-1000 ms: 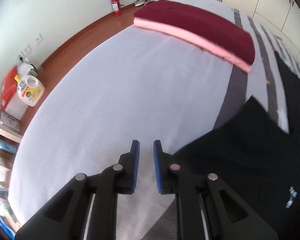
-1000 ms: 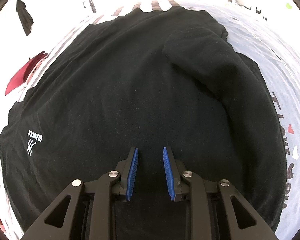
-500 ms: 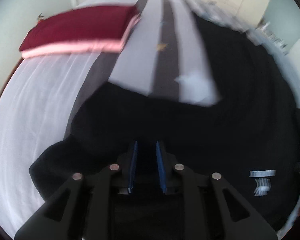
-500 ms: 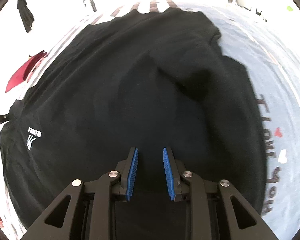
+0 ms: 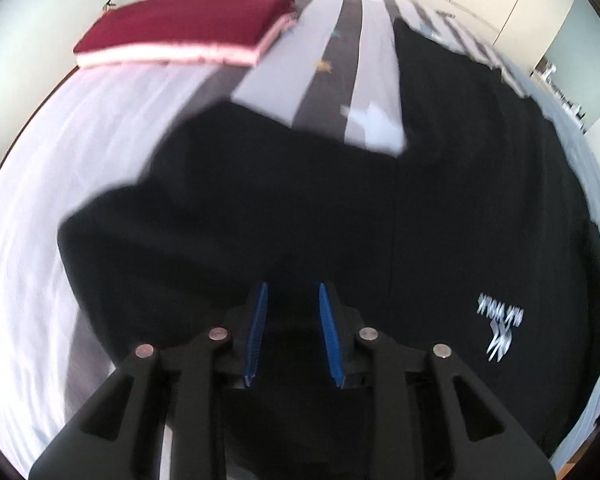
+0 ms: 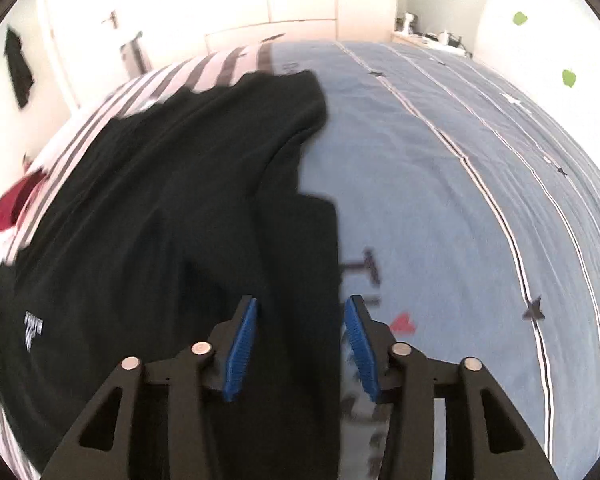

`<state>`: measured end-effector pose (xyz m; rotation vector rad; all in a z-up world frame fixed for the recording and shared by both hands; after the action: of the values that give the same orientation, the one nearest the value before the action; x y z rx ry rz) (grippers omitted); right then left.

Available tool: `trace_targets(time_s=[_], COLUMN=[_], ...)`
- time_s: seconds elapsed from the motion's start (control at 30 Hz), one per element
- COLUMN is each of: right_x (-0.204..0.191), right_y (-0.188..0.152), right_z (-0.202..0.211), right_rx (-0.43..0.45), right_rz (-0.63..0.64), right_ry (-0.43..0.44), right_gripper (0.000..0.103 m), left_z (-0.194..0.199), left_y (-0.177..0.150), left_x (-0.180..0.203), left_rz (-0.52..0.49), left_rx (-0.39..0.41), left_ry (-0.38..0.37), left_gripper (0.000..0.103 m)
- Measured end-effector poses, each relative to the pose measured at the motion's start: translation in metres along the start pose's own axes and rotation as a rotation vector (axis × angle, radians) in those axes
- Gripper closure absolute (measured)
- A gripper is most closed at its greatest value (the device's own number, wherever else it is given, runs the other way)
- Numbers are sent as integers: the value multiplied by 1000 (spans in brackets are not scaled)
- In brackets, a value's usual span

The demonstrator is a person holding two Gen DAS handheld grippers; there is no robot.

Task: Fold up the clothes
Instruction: 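Smooth the sweatshirt flat with both tools, pulling the sleeve outward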

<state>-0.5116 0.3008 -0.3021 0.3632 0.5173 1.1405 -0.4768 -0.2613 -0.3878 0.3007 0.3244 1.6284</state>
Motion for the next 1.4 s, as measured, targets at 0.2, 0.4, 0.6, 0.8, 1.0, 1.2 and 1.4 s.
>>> trace_targets(time_s=[0.2, 0.4, 0.6, 0.8, 1.0, 1.2, 1.4], right_x=[-39, -60, -13, 102, 209, 192, 165], right_y=[21, 11, 30, 62, 55, 23, -5], right_z=[-26, -51, -22, 19, 32, 4, -28], right_rx=[-32, -90, -22, 45, 29, -90, -165], right_rz=[76, 106, 9, -147, -244, -287, -349], right_ry=[112, 139, 96, -68, -300, -166, -92], right_gripper=[54, 98, 100, 99, 93, 76, 71], left_z=[-3, -8, -11, -15, -17, -20, -24], left_y=[-2, 3, 6, 11, 15, 16, 20], left_x=[6, 10, 11, 11, 13, 15, 14], left_rz=[19, -5, -26, -23, -27, -40, -22], left_rx=[7, -8, -17, -34, -46, -50, -55], left_ry=[14, 41, 56, 67, 76, 91, 94], left_gripper=[74, 73, 73, 71, 63, 58, 56])
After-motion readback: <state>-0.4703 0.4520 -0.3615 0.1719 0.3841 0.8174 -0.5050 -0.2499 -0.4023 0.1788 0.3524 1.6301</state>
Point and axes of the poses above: each gripper's, at about its wrist camera, not at the fingertips, and z roughly against the way its jaws point, x to its right, y to its top, the point moved 9 cm from there along -z, roughly the way its jaws point, and after that the axes turned 15 degrees about -z, right-handed, at the moved point
